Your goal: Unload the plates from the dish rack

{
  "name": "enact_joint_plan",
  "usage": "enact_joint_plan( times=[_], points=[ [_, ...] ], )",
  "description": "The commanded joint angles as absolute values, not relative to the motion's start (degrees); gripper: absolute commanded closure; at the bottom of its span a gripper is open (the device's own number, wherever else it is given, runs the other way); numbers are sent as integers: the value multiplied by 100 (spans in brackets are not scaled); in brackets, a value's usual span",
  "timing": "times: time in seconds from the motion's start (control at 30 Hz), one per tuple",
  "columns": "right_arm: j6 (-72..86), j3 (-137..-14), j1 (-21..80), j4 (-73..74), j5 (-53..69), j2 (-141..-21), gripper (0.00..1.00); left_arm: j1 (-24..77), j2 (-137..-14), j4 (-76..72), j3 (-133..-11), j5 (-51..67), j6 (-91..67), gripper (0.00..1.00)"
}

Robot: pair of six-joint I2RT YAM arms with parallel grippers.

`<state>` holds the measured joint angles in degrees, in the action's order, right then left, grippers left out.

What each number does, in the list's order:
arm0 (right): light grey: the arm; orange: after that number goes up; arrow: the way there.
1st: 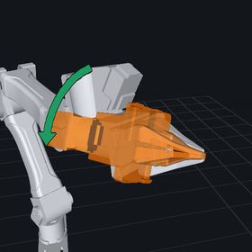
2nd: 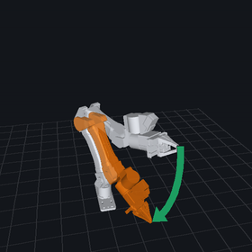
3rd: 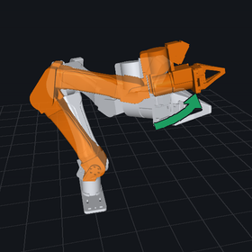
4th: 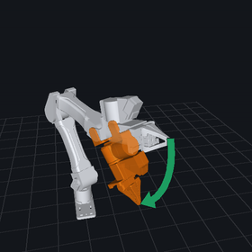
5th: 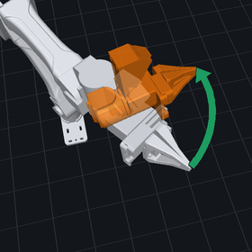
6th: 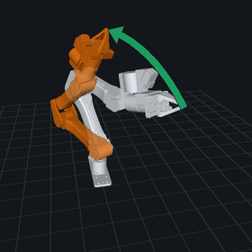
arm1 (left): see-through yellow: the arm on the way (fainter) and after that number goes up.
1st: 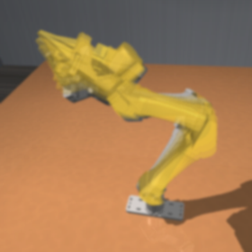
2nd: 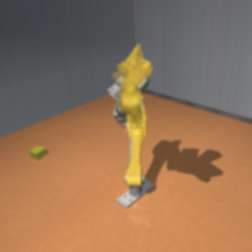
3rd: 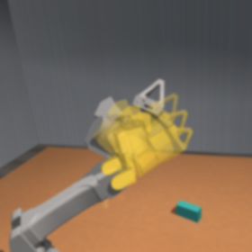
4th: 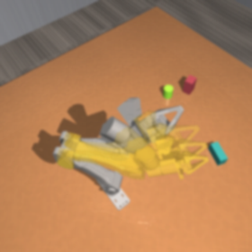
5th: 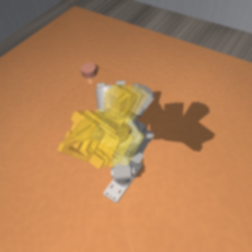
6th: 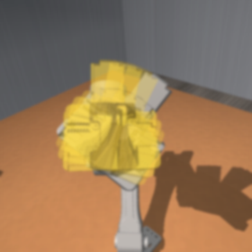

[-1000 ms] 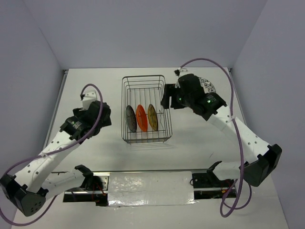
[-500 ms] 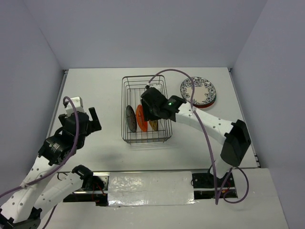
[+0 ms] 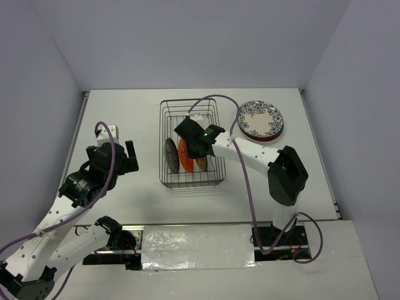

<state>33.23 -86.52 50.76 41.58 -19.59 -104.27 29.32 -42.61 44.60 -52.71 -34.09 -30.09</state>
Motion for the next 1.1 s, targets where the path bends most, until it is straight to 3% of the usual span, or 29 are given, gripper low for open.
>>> enact_joint_plan(
  times=[0.0, 0.43, 0.87, 1.07],
  points=[
    [3445, -8956, 5106, 4043, -2153, -10345, 77, 2909, -4219, 4201, -5256, -3357, -2900, 1],
    [3524, -8851, 5124, 3832, -2039, -9870, 87, 2900, -4254, 4192, -5265, -3322, -2892, 0],
    [3445, -9369, 5115, 3840, -1653, -8896, 87, 2900, -4263, 4210, -5265, -3349, -2900, 0],
    [3270, -9957, 5106, 4464, -2134, -8561, 87, 2909, -4210, 4219, -5256, -3384, -2927, 0]
  ],
)
